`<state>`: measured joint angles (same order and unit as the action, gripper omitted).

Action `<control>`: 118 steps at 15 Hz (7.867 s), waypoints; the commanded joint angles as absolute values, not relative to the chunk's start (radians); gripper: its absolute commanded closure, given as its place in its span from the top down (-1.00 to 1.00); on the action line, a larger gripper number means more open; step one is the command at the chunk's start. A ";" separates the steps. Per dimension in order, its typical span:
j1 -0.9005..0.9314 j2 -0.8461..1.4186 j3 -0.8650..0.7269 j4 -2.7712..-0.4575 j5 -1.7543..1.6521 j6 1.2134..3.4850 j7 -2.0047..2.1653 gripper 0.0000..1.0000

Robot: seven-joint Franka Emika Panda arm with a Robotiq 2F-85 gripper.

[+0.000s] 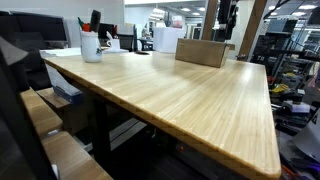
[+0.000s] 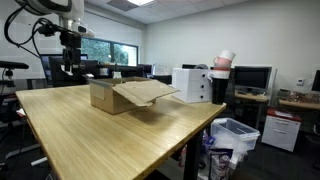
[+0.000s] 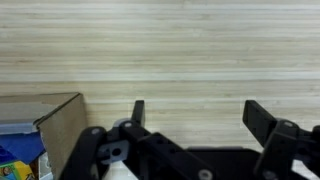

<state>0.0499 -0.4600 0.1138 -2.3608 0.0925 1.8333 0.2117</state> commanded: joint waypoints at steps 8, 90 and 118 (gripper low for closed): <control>0.051 -0.460 0.113 -2.359 0.092 1.831 0.212 1.00; -0.122 -0.403 0.034 -2.363 -0.185 2.001 0.350 -0.92; -0.079 -0.305 0.015 -2.273 -0.033 1.878 0.314 -0.94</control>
